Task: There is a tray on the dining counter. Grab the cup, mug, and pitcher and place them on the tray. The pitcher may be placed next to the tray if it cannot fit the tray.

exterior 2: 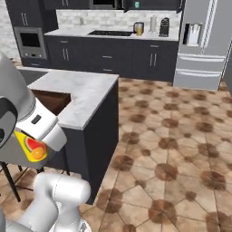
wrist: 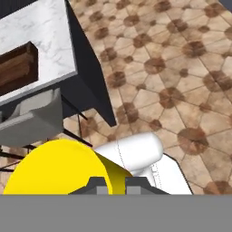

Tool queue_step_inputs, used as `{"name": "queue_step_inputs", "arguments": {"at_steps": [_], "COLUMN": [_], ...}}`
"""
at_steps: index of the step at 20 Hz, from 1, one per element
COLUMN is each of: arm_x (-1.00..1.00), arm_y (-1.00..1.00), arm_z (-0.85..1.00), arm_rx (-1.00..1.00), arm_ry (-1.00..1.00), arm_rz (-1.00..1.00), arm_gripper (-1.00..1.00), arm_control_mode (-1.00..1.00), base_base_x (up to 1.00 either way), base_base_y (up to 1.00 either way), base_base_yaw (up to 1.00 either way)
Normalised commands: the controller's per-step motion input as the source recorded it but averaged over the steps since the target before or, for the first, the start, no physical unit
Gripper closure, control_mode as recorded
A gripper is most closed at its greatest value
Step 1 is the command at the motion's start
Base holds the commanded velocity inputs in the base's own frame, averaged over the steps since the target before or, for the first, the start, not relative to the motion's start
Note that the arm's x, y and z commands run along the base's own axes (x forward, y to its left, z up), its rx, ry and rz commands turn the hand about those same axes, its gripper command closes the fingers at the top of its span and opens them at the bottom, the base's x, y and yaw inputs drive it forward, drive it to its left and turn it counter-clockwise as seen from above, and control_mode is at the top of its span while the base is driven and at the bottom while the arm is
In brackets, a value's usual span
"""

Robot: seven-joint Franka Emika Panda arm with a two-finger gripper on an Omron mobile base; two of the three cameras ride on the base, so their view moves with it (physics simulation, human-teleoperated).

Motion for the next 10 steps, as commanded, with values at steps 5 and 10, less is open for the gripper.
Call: {"name": "queue_step_inputs", "arguments": {"at_steps": [5, 10], "arm_x": [0.00, 0.00], "arm_y": [0.00, 0.00], "arm_z": [0.00, 0.00], "arm_rx": [0.00, 0.00], "arm_ry": [0.00, 0.00], "arm_rz": [0.00, 0.00], "arm_gripper": [1.00, 1.00], "arm_control_mode": [1.00, 1.00], "base_base_x": [-0.03, 0.00], "base_base_y": [1.00, 1.00], "base_base_yaw": [-0.36, -0.26]}}
